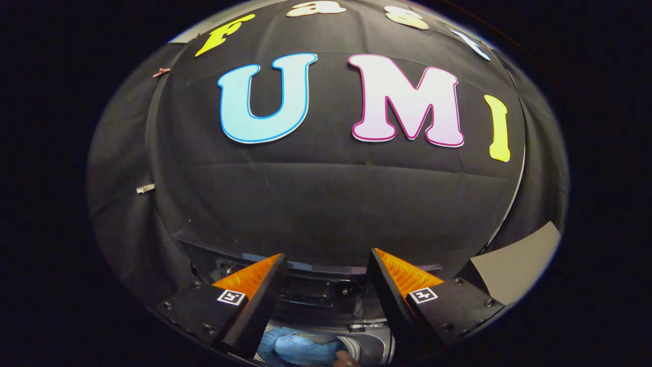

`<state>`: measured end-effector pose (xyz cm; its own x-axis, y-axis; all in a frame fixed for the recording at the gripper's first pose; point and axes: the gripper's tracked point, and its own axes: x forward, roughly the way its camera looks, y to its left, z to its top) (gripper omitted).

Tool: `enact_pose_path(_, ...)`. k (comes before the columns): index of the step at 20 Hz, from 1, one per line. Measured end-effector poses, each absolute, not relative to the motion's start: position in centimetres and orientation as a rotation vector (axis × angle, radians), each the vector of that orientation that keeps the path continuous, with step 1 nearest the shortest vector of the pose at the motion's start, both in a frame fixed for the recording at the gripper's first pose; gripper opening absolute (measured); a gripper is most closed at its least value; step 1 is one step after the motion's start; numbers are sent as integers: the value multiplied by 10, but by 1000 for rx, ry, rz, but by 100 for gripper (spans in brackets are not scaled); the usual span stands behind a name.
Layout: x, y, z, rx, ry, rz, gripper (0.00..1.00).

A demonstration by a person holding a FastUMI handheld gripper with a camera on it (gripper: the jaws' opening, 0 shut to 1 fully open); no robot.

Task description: Put the clothes into the washing machine and then close the washing machine lid.

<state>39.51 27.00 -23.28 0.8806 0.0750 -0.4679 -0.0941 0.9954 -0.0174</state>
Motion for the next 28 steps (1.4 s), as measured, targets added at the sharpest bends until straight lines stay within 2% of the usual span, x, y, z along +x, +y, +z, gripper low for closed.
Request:
enact_pose_path(14,307,267,-226,-16,590,34,100)
enact_pose_path(15,298,266,-237,7,621,31,99)
enact_pose_path(17,266,270,-282,73,831,40,99)
enact_pose_path(18,251,270,-290,73,857,48,98)
enact_pose_path(20,249,274,-302,41,840,84,98)
enact_pose_path(28,264,293,-254,28,624,197,97)
